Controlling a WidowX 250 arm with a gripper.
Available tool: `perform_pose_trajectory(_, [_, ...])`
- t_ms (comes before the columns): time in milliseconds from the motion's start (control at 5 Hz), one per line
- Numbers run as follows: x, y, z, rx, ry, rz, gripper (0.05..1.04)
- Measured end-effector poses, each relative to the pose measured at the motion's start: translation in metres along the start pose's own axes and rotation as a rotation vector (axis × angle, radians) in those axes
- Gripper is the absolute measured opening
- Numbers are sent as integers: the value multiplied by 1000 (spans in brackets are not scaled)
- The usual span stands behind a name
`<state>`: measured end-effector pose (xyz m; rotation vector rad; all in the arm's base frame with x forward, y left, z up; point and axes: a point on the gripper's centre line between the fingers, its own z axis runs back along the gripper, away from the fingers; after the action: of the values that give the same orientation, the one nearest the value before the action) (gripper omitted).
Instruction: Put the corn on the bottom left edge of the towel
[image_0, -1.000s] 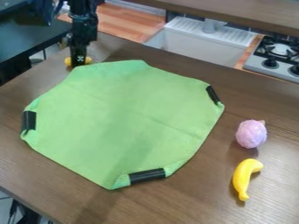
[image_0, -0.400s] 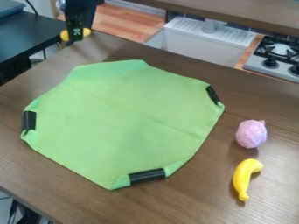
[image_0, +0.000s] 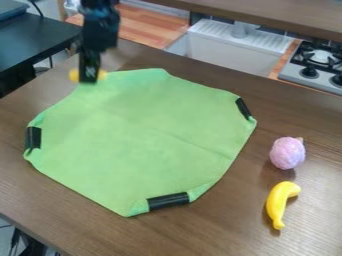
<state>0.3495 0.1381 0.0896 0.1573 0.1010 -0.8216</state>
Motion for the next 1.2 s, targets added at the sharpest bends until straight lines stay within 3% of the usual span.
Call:
perform_pose_trajectory(400, [-36, -55, -21, -98, -72, 112, 325])
perform_pose_trajectory(600, [-48, -63, -23, -85, -60, 101, 392])
perform_pose_trajectory(1000, [-53, -55, -18, -85, -106, 161, 964])
perform_pose_trajectory(1200, [-46, -47, 1, -114, -146, 174, 1003])
